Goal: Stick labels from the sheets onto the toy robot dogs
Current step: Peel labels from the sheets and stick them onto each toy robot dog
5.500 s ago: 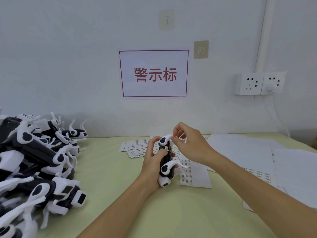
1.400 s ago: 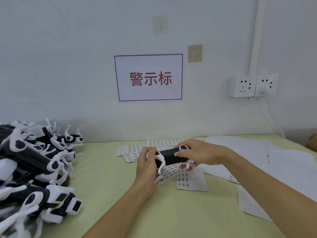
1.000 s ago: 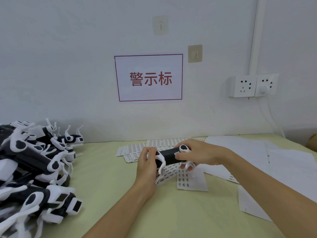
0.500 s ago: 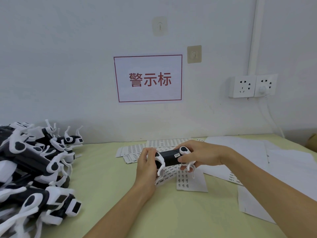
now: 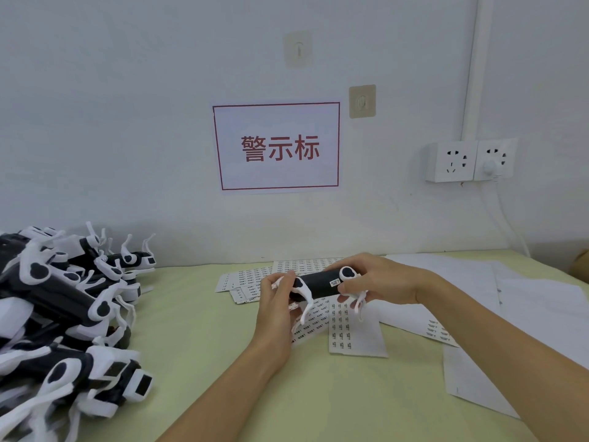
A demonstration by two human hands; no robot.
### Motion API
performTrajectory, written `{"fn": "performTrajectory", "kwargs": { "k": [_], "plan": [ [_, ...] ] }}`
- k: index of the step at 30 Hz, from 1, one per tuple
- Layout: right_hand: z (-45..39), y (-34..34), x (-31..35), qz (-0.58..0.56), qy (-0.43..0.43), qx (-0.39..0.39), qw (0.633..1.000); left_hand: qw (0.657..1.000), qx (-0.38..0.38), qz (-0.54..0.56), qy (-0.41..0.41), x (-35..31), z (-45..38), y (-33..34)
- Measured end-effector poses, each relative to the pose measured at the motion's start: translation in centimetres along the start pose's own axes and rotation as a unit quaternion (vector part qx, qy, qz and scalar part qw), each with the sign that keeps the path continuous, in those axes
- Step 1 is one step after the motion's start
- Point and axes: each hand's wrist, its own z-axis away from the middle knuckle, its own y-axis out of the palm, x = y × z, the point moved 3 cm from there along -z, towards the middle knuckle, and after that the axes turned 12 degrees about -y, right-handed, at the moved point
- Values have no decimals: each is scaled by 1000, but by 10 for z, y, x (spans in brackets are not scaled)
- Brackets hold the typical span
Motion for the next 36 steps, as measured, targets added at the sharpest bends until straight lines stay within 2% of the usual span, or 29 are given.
{"fn": "performTrajectory", "kwargs": {
  "k": [7, 11, 17, 25, 36],
  "plan": [
    [-2, -5, 1, 28, -70, -96, 992, 998, 44, 12, 30, -2, 3, 3],
    [-2, -5, 0, 0, -66, -94, 993, 998, 49, 15, 34, -3, 4, 3],
    [-5, -3, -9, -132, -19, -101, 986, 998, 59, 11, 37, -3, 4, 3],
    [-2, -7, -20, -216, -17, -86, 972, 998, 60, 13, 19, -1, 2, 1],
    [0, -13, -19, -105, -69, -89, 988, 996, 79, 36, 15, -1, 3, 1]
  ]
}}
